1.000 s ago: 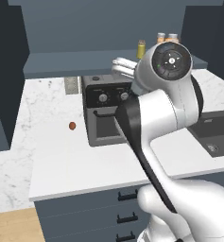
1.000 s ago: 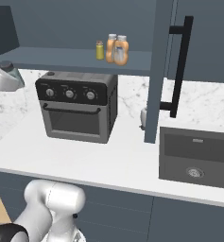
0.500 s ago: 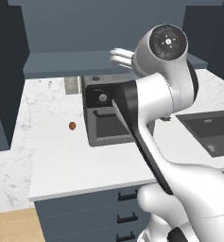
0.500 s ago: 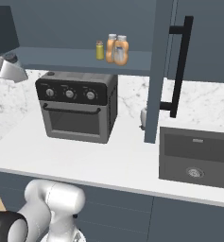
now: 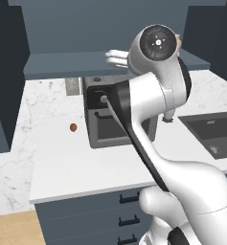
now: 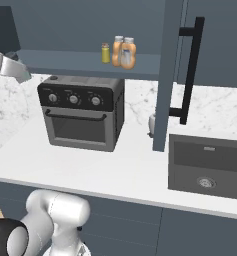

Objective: Put the shaker and condiment bottle from the counter next to their counterparts in the cabinet.

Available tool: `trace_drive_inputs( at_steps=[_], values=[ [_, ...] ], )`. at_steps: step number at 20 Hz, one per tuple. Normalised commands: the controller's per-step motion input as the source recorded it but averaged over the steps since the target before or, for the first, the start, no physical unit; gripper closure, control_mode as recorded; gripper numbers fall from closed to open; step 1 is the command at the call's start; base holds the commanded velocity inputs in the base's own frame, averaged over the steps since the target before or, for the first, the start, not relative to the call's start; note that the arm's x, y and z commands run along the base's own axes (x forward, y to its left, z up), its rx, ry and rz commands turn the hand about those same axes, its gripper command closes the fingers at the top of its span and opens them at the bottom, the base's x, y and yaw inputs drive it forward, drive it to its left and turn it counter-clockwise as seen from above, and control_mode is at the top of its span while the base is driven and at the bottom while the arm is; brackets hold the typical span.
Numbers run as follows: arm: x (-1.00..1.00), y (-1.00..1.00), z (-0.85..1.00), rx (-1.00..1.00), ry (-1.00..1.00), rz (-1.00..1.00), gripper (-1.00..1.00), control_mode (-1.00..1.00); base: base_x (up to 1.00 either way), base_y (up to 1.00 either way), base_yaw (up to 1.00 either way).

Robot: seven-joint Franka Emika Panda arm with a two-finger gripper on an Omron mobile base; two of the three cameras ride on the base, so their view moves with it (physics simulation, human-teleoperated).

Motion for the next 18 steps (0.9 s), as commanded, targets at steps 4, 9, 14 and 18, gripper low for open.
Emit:
trace_drive_inputs(
  at_steps=[4,9,14,18],
  values=[
    [0.68,0.0,0.03,-0.01,0.0,0.04,1.0,-1.0,0.0,0.0,0.0],
    [0.79,-0.01,0.01,0.0,-0.01,0.02,1.0,-1.0,0.0,0.0,0.0],
    [0.65,0.0,-0.01,0.0,0.0,0.0,1.0,-1.0,0.0,0.0,0.0],
    [0.45,0.0,-0.13,0.0,0.0,0.0,1.0,-1.0,0.0,0.0,0.0]
  ],
)
